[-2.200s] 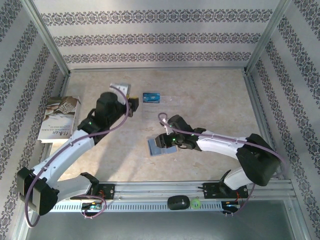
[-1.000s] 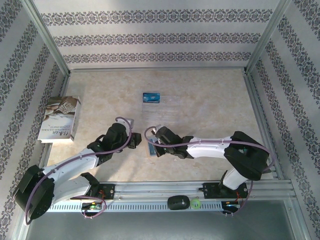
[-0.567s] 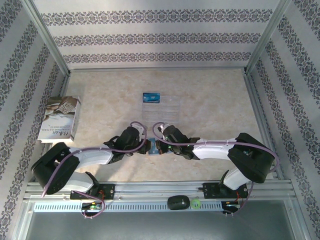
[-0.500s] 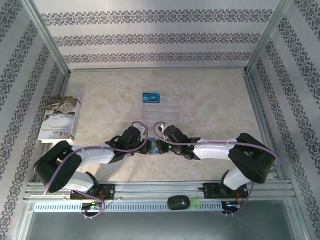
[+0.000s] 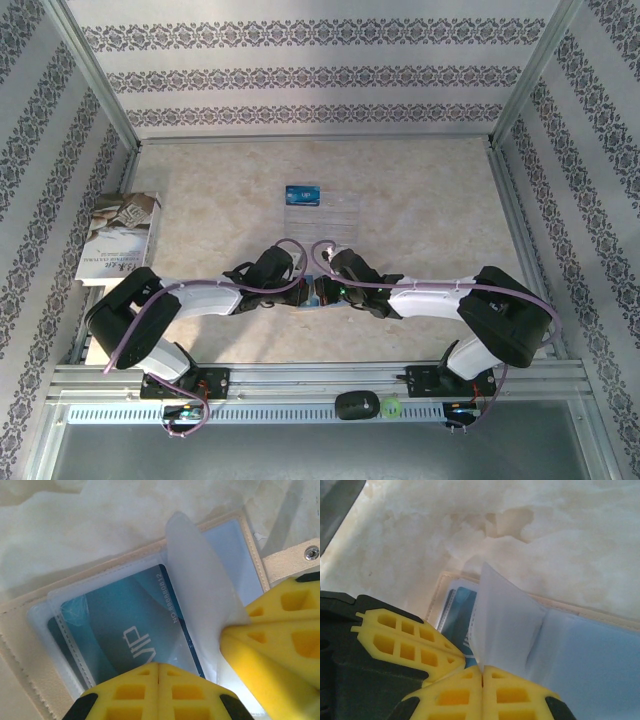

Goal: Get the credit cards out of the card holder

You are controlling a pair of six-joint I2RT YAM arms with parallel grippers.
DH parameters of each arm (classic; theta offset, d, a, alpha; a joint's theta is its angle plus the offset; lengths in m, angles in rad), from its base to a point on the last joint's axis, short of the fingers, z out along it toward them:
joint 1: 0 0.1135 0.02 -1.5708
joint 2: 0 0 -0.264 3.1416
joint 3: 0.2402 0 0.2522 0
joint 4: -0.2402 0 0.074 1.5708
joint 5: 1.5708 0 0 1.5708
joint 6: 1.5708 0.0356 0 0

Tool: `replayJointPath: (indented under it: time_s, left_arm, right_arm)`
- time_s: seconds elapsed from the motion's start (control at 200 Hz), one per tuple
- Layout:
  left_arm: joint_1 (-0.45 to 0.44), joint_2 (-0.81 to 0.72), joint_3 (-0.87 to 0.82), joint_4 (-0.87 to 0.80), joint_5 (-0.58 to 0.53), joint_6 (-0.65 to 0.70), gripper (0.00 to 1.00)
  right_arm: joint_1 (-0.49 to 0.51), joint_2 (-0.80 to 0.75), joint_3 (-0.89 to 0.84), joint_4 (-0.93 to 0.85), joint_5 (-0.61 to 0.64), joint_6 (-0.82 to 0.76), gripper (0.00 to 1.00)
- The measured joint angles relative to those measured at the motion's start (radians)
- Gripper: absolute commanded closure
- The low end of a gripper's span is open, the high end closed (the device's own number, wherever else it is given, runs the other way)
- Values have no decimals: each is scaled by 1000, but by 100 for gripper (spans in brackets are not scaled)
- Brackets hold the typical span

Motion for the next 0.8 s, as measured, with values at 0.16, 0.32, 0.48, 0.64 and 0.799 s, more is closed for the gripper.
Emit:
replayJointPath:
  time_s: [0.16, 0.32, 0.48, 0.64, 0.799]
  left_arm:
    - [0, 6, 8, -6, 9, 14, 100]
    - [0, 7, 8, -6, 14, 15, 100]
    - [0, -1, 8, -18, 14, 17, 100]
    - [0, -53, 2, -68, 6, 18, 94]
    - [0, -142, -4, -100, -21, 22, 91]
  right_arm:
    - [-24, -19, 0, -95, 56, 46, 92]
    - [-62, -89, -27, -207, 125, 102, 74]
    - [-68, -201, -31, -290, 154, 98, 71]
    - [-95, -173, 45, -285, -20, 46, 74]
    - [-103, -50, 131, -240, -187, 19, 78]
